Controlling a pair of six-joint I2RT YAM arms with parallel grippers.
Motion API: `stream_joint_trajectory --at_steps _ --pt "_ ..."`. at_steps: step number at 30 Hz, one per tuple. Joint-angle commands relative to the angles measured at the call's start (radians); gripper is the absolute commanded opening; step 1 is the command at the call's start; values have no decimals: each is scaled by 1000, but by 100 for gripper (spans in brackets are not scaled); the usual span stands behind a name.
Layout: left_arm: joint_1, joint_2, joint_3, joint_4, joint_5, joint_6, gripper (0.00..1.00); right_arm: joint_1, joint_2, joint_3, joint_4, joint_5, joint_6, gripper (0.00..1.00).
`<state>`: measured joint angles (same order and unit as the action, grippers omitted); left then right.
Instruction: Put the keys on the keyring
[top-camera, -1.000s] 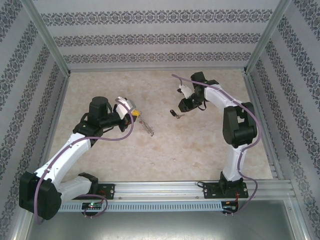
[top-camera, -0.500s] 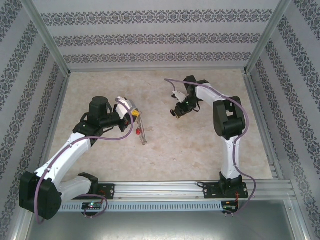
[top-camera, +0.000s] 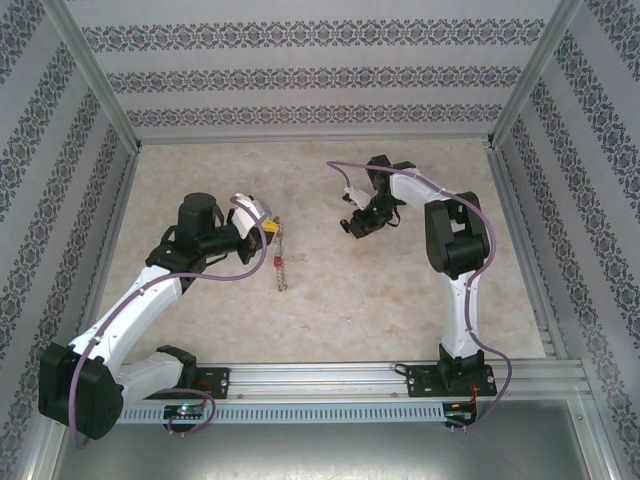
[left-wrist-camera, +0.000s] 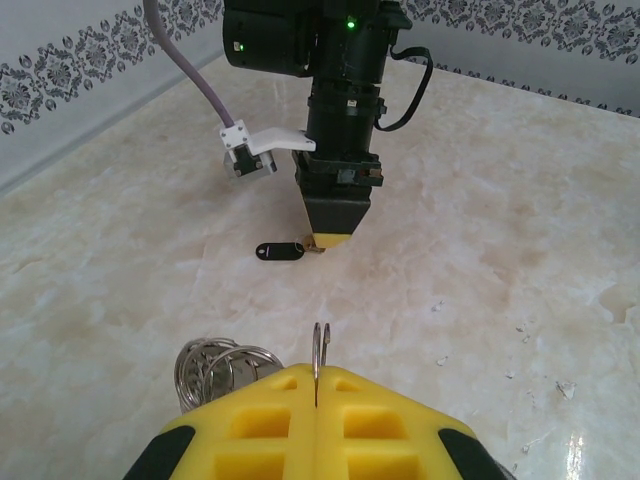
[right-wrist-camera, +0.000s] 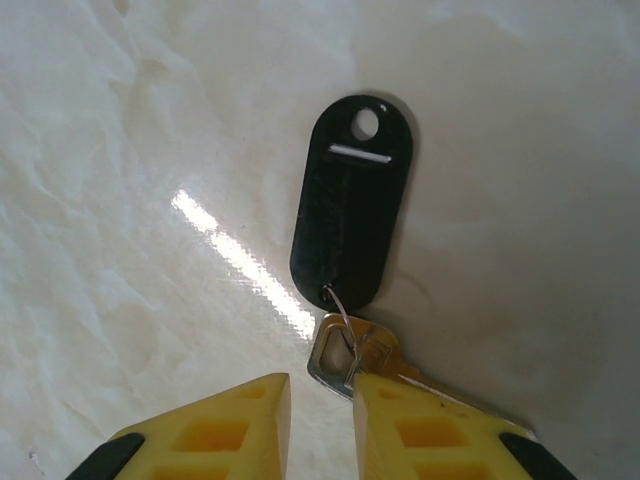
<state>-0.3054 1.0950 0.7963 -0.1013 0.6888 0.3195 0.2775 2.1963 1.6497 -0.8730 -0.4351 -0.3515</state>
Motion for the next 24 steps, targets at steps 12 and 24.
stream_joint_trajectory --at_steps 12,24 --pt "11 -18 -16 55 32 -22 0 17 -60 -51 92 19 -11 5" --pt "11 -6 -21 64 34 -23 0 13 -168 -122 180 27 -34 0"
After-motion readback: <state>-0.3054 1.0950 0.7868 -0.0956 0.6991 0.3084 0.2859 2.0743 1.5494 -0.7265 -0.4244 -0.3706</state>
